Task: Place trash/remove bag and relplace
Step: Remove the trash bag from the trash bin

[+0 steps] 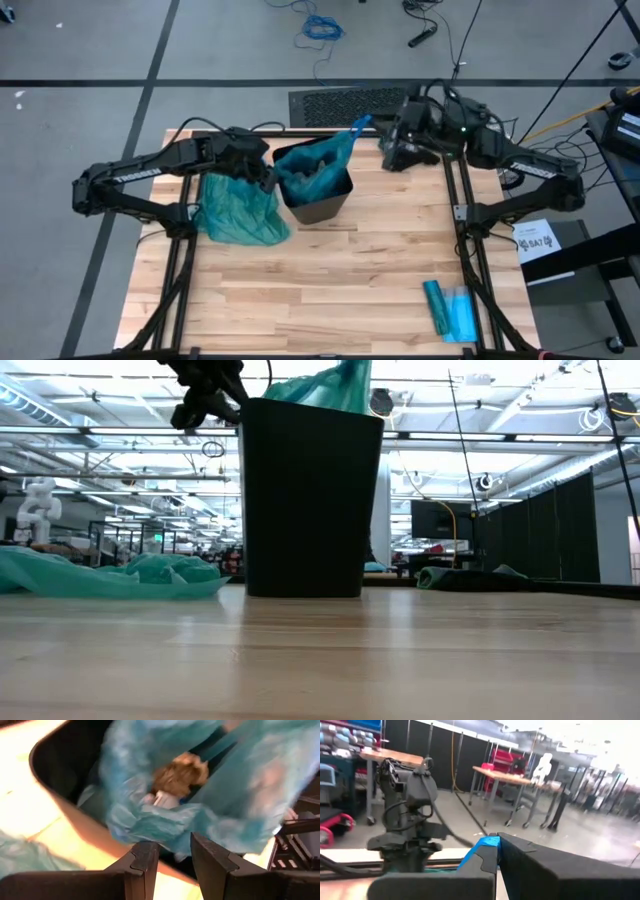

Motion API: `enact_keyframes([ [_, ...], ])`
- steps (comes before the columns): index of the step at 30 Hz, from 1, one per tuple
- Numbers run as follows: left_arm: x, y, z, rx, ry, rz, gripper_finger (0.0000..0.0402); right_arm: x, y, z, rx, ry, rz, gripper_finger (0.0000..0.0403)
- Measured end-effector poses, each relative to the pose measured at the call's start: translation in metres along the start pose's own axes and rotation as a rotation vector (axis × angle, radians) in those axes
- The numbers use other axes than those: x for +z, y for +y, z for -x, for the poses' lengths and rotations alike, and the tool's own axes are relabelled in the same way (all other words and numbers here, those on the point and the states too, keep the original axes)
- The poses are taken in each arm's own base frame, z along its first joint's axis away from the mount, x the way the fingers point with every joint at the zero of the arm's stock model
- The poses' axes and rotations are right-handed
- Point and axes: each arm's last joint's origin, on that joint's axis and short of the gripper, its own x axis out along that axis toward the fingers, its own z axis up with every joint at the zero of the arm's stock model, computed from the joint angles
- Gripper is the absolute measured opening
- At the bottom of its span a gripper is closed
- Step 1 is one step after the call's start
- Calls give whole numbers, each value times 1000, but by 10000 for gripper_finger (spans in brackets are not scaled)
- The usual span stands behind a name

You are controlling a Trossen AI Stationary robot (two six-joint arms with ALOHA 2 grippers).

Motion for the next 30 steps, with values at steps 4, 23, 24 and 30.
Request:
enact_keyframes([
  [4,6,-5,8,-62,-83,-59,114,-7,5,-10,11,29,-95,0],
  [23,25,-31,57,-364,-400,-229,114,-21,14,-17,-6,156,-343,0],
  [24,23,-29,61,-330,-385,-241,114,-24,14,-17,-22,188,-366,0],
  [30,7,-14,81,-86,-318,-168,102,-38,15,-13,-75,333,-446,0],
])
